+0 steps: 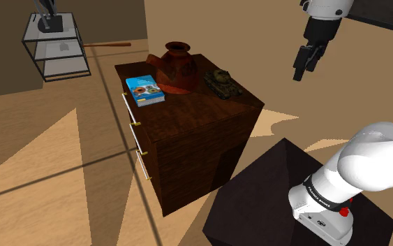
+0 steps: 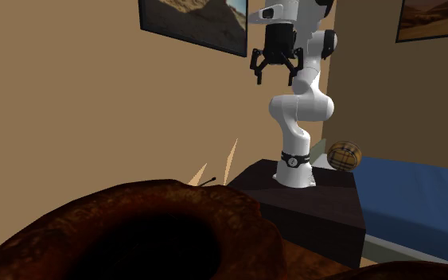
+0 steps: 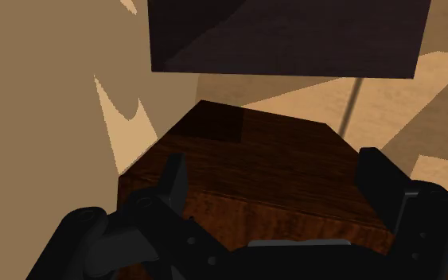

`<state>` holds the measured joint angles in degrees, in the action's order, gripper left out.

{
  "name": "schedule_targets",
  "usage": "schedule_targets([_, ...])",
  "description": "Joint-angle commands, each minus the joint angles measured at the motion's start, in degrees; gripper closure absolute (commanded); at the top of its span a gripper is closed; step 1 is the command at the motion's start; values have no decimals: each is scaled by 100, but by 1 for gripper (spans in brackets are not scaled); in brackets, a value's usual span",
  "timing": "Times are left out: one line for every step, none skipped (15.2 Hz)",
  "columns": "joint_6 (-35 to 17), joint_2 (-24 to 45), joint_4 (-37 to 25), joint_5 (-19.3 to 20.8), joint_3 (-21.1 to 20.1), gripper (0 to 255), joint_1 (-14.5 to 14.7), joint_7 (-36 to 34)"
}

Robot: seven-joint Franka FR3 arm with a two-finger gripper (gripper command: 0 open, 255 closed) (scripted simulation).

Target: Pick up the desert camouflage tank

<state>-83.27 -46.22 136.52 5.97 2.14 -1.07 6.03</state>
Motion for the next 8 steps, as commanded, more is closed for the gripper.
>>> schedule_targets([0, 0, 0, 0, 0, 0, 0, 0])
schedule_targets([-208, 143, 33, 10, 31, 0, -14, -16])
schedule_targets([-415, 293, 58, 20, 61, 0, -28, -32])
schedule_targets([-620, 450, 74, 28, 92, 0, -42, -48])
schedule_targets([-823, 612, 82, 36, 123, 0, -55, -62])
schedule_targets([-1022, 780, 82, 42, 155, 0, -67, -76])
schedule_targets([-1219, 953, 74, 47, 186, 0, -78, -89])
schedule_targets([-1412, 1130, 57, 51, 218, 0, -88, -102])
